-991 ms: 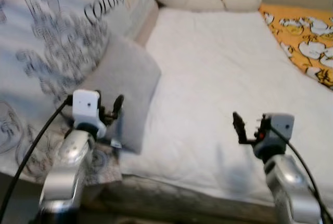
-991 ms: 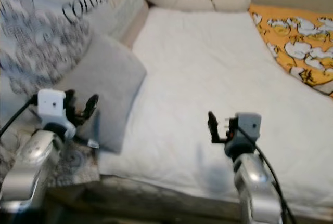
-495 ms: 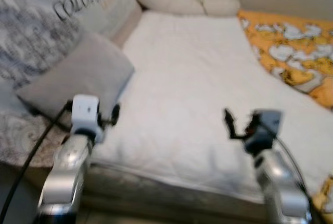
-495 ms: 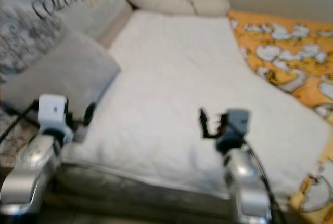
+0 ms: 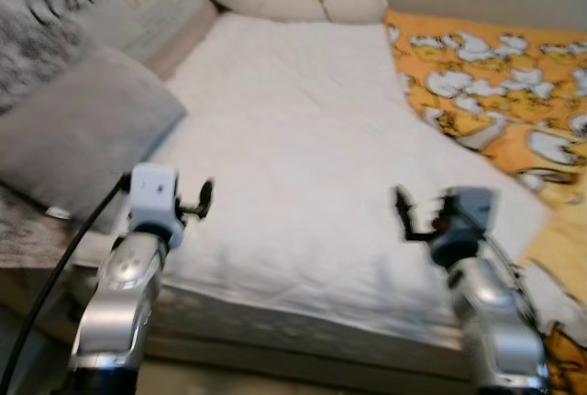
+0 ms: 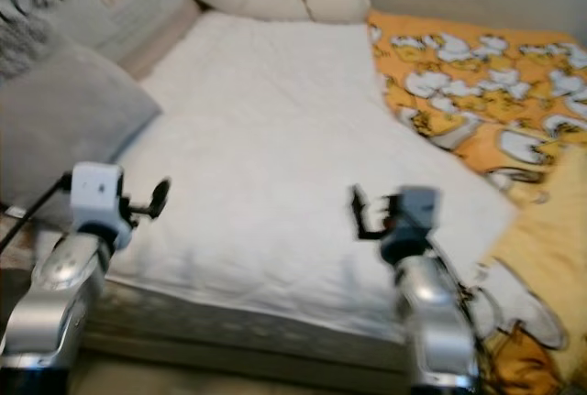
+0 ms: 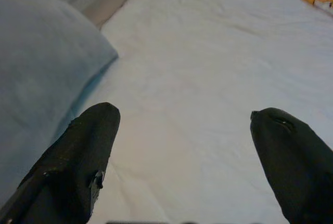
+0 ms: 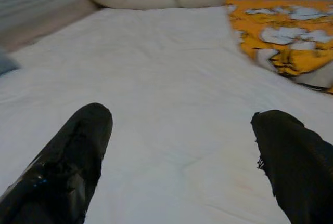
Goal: Clean up the room
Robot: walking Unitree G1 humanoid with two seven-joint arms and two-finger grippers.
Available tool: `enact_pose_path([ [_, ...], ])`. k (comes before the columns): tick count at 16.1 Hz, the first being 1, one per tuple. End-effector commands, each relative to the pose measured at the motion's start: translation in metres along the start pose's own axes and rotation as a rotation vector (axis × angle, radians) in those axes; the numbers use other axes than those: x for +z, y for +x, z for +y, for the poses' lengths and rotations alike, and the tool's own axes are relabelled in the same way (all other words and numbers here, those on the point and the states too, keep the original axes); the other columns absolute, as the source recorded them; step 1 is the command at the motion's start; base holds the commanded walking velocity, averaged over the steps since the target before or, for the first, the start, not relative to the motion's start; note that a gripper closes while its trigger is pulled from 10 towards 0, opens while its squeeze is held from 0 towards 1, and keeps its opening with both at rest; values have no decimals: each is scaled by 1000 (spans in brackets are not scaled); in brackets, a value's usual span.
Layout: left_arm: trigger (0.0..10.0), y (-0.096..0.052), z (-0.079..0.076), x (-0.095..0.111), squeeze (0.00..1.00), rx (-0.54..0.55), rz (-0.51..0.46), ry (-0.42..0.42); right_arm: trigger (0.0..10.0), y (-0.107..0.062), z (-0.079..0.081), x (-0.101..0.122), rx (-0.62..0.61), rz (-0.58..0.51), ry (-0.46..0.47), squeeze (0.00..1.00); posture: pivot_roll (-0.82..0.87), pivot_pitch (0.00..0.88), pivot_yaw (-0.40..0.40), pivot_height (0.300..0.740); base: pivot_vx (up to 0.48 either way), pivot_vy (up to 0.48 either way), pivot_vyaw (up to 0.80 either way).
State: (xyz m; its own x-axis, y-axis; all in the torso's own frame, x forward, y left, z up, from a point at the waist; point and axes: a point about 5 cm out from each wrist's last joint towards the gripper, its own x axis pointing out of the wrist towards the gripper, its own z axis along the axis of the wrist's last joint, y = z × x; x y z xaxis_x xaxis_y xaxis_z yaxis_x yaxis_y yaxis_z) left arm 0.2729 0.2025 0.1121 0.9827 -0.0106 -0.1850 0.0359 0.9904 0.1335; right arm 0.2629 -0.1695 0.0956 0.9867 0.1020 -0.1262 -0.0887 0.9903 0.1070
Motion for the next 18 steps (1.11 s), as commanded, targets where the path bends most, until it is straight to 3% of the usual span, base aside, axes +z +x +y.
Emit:
enact_pose_path([
  [1,10000,2,-2,5,1000,-4,-14,-2,10000,1,-3,7,-3,-17,-22,1000,-75,0,3,740,0,-480,0],
  [9,10000,5,-2,7,1000,-15,-16,34,10000,4,-8,3,-34,-2,-12,1000,-70,0,0,740,0,-480,0],
  [18,10000,7,-1,9,1000,-30,-18,48,10000,6,-3,-2,-27,8,4,1000,-62,0,8,740,0,-480,0],
])
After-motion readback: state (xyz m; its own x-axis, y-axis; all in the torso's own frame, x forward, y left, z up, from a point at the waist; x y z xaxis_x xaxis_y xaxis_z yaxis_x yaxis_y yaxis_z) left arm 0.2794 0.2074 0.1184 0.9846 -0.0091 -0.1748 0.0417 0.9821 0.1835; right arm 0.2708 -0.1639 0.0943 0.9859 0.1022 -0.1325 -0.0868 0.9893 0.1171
